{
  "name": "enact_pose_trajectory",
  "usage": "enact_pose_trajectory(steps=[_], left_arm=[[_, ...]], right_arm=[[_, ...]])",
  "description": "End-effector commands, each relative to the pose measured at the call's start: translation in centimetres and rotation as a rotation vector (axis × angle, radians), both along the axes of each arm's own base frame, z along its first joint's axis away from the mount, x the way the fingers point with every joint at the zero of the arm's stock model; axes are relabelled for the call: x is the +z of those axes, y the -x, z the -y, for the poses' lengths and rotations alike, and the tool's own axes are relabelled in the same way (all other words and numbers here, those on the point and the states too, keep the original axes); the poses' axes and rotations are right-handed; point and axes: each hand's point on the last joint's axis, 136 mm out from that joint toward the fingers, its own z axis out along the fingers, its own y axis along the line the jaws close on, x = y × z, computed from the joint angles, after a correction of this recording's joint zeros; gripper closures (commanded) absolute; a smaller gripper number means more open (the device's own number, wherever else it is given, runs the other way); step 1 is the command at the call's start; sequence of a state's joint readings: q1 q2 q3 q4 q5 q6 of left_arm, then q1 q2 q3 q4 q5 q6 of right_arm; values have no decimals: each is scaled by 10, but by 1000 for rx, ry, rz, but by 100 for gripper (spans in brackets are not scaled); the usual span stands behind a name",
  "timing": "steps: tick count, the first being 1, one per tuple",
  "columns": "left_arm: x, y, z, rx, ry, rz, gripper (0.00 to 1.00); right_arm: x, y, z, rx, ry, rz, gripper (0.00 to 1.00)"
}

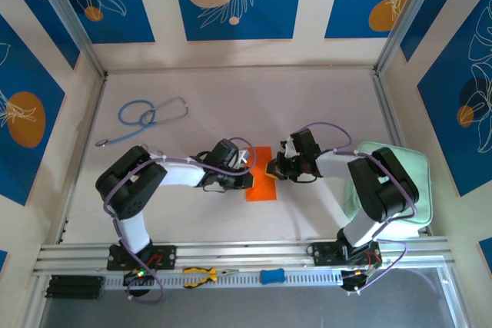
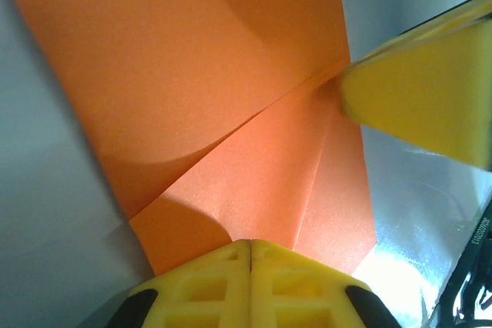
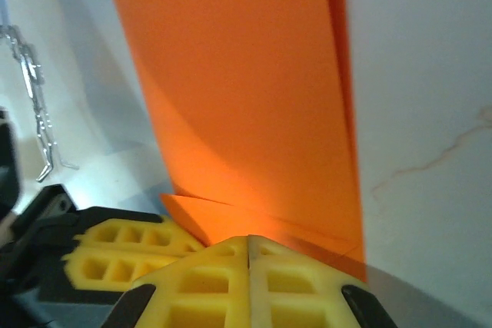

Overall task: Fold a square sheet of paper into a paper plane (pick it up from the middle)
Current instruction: Fold the triangle a second time at the center of the table.

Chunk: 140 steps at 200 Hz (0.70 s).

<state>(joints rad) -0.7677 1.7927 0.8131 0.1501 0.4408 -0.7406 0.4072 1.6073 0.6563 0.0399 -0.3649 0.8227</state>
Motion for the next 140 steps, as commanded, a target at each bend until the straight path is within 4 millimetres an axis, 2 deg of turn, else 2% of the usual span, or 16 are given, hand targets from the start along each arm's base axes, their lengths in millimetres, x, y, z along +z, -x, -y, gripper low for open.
enact_pose_trajectory(steps=[1,21,38,93,140], left_arm=[[-12,5,-4,-14,-2,-23,100],[-14,10,-6,-10,2,-37,99],[-15,11,-7,-2,7,-44,99],[-7,10,-9,20,16,-36,100],[-3,6,-7,25,19,-27,100]], right_arm=[[25,-3,1,5,-1,42,90],[28,6,8,-8,24,31,83],[25,18,14,-32,36,-5,70],[17,58,22,-96,103,-92,61],[2,74,22,-141,213,-94,59]])
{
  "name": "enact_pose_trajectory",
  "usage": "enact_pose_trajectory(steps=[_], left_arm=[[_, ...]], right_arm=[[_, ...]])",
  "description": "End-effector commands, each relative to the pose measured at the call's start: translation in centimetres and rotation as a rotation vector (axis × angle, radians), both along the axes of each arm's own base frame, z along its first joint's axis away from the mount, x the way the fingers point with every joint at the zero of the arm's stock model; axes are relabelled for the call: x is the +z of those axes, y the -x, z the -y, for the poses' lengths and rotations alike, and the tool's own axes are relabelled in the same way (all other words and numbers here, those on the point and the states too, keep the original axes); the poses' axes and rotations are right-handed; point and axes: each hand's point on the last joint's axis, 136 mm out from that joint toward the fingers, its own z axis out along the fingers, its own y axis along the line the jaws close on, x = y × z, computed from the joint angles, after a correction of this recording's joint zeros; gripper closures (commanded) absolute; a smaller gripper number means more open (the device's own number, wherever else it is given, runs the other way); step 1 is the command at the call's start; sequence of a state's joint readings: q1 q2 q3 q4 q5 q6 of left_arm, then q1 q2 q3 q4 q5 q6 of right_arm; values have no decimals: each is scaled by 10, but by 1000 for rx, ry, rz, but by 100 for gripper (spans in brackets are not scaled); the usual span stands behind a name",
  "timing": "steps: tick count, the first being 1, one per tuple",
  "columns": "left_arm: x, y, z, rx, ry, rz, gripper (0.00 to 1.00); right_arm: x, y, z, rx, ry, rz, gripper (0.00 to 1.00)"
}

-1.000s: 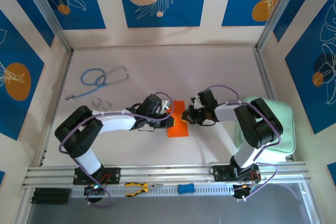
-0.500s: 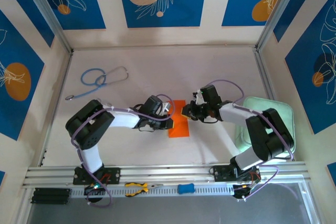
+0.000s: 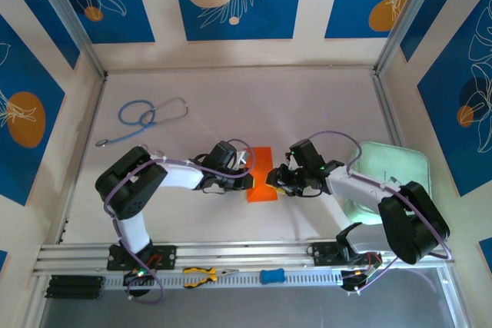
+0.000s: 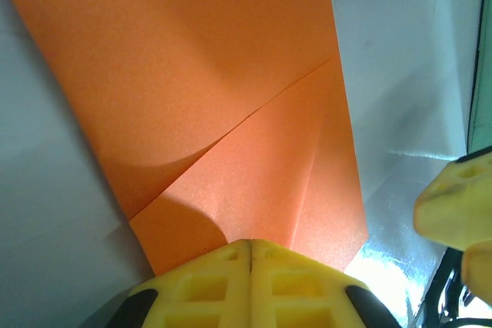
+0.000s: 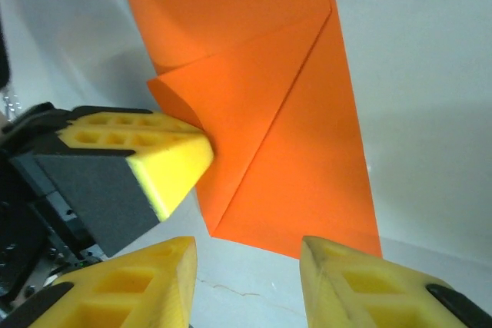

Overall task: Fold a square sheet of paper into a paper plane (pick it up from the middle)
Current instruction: Fold the triangle a second time at the center of the table, then turn over the paper at the center of the table.

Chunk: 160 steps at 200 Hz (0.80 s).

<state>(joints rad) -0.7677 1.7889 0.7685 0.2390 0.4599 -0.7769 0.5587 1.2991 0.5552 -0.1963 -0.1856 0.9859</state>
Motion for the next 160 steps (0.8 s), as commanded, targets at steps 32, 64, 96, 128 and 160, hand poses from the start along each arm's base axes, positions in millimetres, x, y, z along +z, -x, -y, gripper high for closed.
enact_pose_trajectory(steps=[32,64,96,128,160], left_arm=[[-3,4,-7,3,-23,-26,100],[-4,4,-7,4,-20,-29,100],[-4,4,-6,3,-14,-35,100],[-5,5,-5,2,-17,-37,100],[-5,5,-5,1,-14,-36,100]], right_arm=[[-20,12,14,-108,142,-8,56],[-21,12,12,-113,115,9,56],[-22,11,9,-104,94,11,56],[-19,9,0,-77,52,25,56],[-20,7,0,-80,48,27,56]])
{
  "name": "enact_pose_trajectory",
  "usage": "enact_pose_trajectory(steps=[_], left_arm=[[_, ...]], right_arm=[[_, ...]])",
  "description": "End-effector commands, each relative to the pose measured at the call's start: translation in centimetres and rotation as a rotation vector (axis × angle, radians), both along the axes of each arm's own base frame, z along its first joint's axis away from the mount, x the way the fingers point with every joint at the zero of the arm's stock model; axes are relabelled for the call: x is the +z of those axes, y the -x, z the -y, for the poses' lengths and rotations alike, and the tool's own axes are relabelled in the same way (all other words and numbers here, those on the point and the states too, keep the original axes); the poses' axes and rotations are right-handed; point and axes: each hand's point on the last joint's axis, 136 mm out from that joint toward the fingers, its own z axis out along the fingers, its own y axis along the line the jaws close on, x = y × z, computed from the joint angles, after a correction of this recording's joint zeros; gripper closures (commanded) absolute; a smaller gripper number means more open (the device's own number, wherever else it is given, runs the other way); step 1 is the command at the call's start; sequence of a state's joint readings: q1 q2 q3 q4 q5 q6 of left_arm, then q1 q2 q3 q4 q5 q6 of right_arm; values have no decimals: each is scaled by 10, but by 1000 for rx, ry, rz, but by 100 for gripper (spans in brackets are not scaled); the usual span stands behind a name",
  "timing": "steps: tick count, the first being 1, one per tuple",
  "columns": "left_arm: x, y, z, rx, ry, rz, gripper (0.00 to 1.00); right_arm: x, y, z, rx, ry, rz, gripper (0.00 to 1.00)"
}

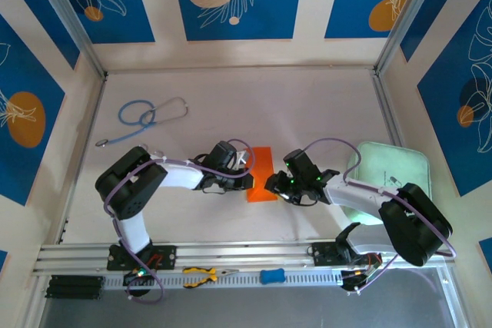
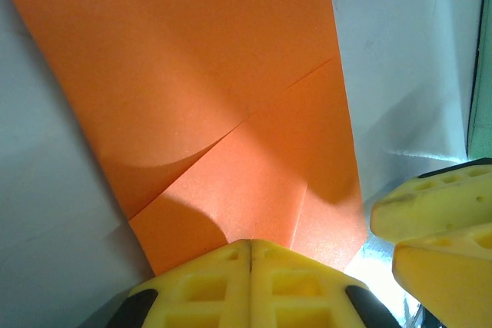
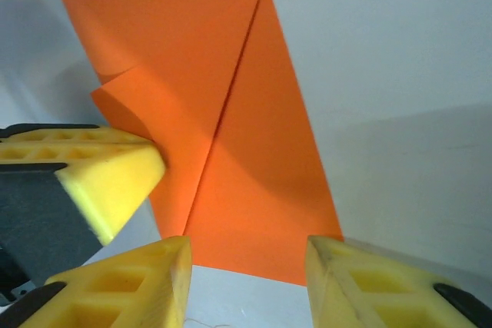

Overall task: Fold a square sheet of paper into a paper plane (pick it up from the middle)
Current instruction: Turn over the paper at the center of the table.

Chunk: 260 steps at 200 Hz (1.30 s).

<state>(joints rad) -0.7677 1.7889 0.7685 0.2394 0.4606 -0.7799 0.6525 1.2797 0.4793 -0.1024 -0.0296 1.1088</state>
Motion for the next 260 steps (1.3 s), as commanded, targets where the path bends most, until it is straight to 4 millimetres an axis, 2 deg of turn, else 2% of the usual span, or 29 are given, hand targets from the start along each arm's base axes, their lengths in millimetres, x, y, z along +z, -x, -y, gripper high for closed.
enact_pose_trajectory(steps=[1,50,82,119,164,220,260], left_arm=[[-5,5,-5,0,-15,-33,100],[-4,4,-5,-1,-12,-32,100],[-4,5,-5,-2,-12,-33,100],[-7,5,-5,-2,-15,-39,100],[-8,6,-5,-3,-15,-44,100],[-6,6,-5,-4,-15,-42,100],[-5,6,-6,-3,-15,-40,100]], right_arm=[[-3,1,-1,6,-14,-8,56],[-13,4,4,-18,29,-60,56],[-13,0,-6,16,-2,-51,55],[-4,-13,-23,73,-93,-17,53],[8,-33,-33,103,-166,21,51],[12,-54,-28,102,-178,49,51],[6,-61,-26,112,-182,39,53]])
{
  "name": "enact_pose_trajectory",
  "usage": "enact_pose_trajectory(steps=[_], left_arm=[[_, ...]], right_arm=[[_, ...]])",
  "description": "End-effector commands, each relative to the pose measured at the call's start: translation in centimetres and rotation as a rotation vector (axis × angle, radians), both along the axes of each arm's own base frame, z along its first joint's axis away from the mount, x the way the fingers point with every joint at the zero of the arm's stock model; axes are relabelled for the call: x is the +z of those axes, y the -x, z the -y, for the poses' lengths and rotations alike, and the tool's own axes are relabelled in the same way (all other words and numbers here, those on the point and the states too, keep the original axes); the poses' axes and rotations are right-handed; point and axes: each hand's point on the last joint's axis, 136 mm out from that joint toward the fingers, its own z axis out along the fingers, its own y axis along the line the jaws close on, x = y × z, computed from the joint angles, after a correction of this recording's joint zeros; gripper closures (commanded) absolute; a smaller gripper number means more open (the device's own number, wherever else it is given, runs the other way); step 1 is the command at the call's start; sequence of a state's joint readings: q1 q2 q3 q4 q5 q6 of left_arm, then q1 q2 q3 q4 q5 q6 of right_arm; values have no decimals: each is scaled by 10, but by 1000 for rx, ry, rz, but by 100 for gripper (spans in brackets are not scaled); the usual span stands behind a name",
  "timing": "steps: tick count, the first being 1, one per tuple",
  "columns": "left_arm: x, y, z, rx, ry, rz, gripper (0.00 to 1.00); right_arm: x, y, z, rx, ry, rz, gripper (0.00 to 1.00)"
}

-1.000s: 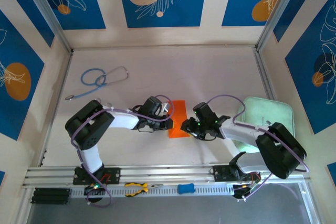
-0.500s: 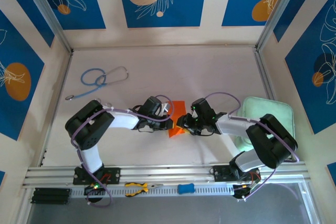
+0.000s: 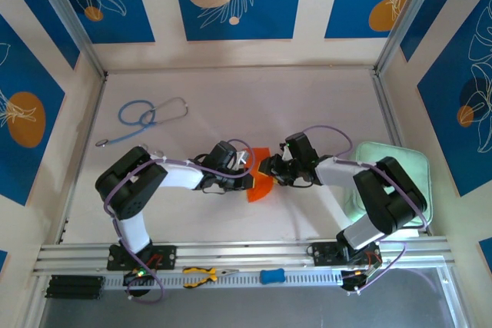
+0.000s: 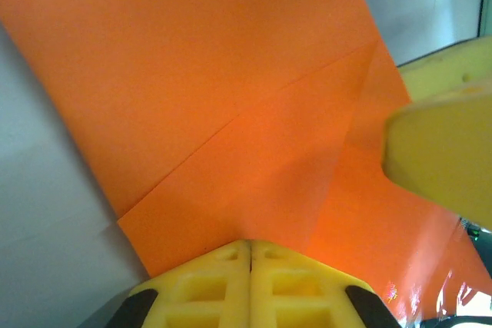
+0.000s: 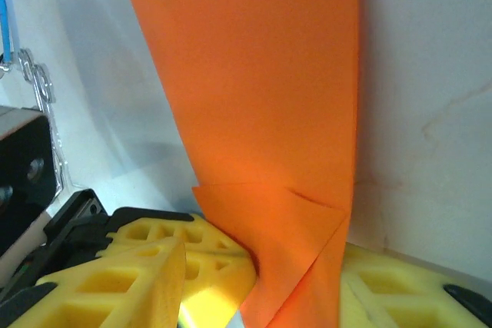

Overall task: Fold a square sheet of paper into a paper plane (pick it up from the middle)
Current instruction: Turn over the paper at the center of the table.

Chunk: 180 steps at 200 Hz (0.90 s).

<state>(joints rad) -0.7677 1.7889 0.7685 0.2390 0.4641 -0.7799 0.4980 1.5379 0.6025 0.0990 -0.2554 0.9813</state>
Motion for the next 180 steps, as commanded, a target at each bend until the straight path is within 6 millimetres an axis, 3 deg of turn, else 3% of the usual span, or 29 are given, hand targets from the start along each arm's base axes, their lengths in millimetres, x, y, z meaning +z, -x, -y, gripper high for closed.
enact_pose_trajectory(steps=[1,116,180], left_arm=[[-6,6,-6,-3,-16,-38,100],[10,1,1,0,19,-21,100],[23,-2,2,5,35,6,95]], right_arm=[[2,-3,-3,39,-22,8,53],[-12,-7,5,24,-50,-1,71],[-12,-6,6,37,-77,3,87]])
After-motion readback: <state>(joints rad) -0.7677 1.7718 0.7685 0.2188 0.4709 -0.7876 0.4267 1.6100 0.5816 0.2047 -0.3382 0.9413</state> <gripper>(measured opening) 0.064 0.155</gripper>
